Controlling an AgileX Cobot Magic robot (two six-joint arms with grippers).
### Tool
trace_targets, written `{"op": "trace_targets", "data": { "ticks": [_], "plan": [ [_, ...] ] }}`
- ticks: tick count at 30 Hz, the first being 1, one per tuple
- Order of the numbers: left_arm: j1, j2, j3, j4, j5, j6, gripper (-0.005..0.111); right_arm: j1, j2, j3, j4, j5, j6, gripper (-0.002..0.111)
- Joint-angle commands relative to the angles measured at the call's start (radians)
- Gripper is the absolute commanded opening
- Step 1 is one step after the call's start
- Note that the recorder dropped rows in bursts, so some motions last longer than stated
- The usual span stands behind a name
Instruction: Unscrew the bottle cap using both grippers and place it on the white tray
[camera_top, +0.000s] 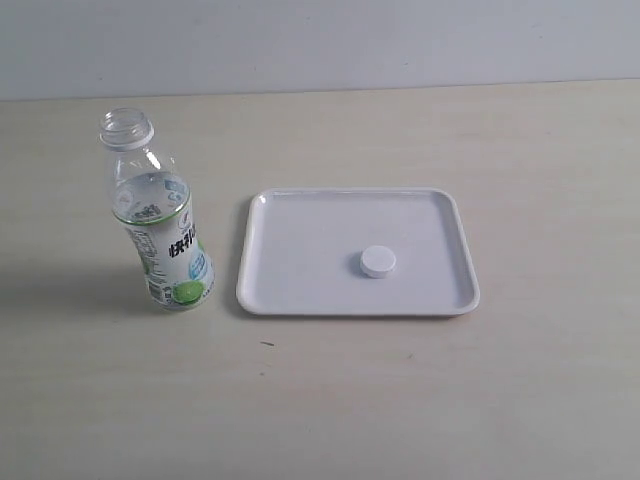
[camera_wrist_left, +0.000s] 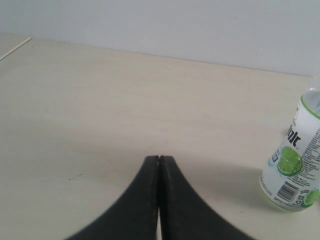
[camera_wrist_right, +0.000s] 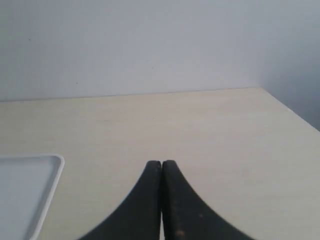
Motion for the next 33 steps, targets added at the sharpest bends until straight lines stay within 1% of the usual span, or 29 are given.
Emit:
{"op": "trace_targets", "data": {
  "ticks": [1, 7, 33],
  "plan": [
    [-0.003, -0.006, 0.003, 0.004, -0.005, -0.001, 0.000, -0.005, -0.006, 0.033, 0.003, -0.033, 0.004, 0.000],
    [-0.003, -0.006, 0.003, 0.004, -0.005, -0.001, 0.000, -0.005, -0.006, 0.070, 0.003, -0.032, 0.004, 0.000],
    [-0.007, -0.006, 0.003, 0.003, -0.005, -0.001, 0.000, -0.003, -0.006, 0.070, 0.003, -0.027, 0.004, 0.000]
  ]
}}
